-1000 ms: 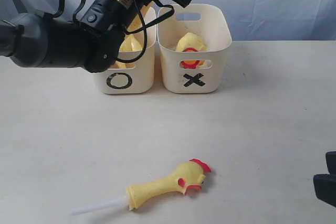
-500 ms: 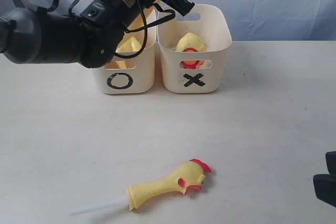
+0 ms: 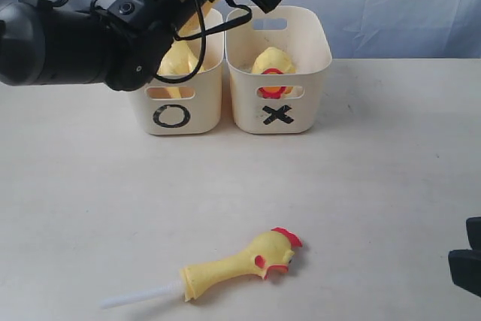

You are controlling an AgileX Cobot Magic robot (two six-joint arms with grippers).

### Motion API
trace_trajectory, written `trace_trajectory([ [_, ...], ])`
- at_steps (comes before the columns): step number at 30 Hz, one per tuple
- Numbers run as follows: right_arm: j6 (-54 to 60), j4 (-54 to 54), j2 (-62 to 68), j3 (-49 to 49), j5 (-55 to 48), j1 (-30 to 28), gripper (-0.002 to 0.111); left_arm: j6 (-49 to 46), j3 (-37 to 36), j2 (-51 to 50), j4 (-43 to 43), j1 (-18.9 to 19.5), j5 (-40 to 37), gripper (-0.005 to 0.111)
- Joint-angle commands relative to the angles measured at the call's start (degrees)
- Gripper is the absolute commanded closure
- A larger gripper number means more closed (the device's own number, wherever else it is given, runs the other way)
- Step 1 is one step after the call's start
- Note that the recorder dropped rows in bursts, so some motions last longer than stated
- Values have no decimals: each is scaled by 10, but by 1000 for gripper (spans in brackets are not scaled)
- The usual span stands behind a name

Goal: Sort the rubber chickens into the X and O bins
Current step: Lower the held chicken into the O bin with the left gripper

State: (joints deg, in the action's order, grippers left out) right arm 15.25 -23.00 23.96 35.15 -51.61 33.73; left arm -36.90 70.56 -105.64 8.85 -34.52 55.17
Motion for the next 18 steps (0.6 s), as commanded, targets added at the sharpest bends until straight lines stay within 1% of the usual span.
trace_trajectory([
  [1, 1, 1, -4, -3, 3, 1, 73, 1, 4, 8, -2, 0, 25, 107],
  [6, 1, 1, -4, -3, 3, 1, 73, 9, 4, 5, -2, 3, 55, 107],
  [14, 1, 1, -4, -3, 3, 1, 73, 13, 4, -28, -3, 3, 94, 107],
  [18, 1, 1, -4, -3, 3, 1, 73, 14, 4, -42, -4, 13, 115, 107],
])
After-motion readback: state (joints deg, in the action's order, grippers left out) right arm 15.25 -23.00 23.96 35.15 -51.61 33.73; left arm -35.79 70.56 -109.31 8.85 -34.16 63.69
